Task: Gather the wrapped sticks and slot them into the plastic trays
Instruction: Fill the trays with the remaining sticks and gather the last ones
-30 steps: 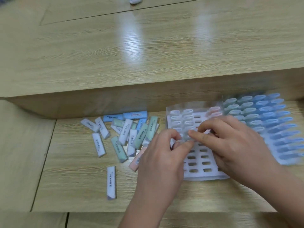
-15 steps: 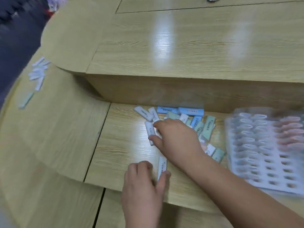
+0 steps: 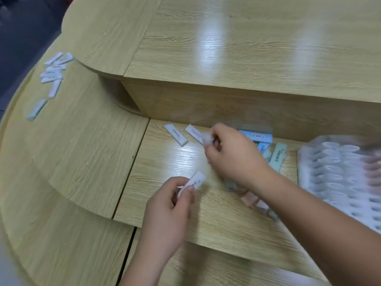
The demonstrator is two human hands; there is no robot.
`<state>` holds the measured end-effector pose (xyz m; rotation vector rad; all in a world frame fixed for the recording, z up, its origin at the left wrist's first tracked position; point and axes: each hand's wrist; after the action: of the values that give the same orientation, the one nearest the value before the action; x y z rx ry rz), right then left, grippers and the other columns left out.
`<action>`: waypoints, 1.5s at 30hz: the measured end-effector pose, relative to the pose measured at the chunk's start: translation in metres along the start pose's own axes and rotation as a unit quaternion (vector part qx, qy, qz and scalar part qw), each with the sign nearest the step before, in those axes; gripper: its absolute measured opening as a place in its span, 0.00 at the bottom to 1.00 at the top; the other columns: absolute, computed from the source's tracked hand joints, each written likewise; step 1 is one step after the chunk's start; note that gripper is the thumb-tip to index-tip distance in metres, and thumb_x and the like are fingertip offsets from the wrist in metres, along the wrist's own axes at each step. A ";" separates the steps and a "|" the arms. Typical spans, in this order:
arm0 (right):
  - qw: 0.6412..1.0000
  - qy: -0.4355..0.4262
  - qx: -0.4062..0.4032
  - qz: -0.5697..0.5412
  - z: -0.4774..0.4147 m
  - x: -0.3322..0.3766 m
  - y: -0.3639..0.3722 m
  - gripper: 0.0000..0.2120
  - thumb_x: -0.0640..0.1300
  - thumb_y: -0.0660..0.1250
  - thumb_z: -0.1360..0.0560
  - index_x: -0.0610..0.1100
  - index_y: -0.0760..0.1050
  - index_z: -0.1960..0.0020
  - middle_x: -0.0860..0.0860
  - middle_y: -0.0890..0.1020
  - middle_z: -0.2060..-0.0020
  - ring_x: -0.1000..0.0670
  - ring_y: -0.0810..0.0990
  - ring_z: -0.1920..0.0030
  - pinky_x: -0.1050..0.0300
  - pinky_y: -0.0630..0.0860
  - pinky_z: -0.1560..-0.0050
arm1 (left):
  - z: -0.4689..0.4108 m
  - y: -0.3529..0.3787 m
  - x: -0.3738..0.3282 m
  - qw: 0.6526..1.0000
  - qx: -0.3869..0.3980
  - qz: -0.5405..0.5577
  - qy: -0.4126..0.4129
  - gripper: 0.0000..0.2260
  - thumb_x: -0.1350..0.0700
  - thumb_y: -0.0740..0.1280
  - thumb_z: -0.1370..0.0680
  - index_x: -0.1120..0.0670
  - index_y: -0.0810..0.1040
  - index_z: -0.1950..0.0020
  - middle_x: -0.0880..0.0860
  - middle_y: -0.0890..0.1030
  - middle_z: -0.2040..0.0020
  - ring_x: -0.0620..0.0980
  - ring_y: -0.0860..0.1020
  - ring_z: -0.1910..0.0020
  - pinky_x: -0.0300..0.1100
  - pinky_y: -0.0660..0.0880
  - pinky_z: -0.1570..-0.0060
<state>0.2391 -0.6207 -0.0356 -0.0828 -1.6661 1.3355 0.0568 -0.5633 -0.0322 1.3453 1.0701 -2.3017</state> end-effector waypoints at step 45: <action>0.979 -0.072 -0.156 0.109 0.171 -0.162 -0.131 0.06 0.38 0.72 0.28 0.46 0.83 0.52 0.54 0.85 0.58 0.46 0.82 0.58 0.51 0.78 0.68 | 0.051 0.175 -0.097 0.787 0.008 -0.309 0.535 0.07 0.64 0.69 0.24 0.54 0.84 0.58 0.50 0.85 0.53 0.53 0.78 0.61 0.44 0.72 0.61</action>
<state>0.2698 -0.8888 -0.0229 -0.3704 -2.0268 1.2508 0.1734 -0.7326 -0.0167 2.7622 2.0356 -1.7172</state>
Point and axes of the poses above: each hand's wrist, its own z-axis away from the middle knuckle, its own y-axis out of the palm, x = y × z
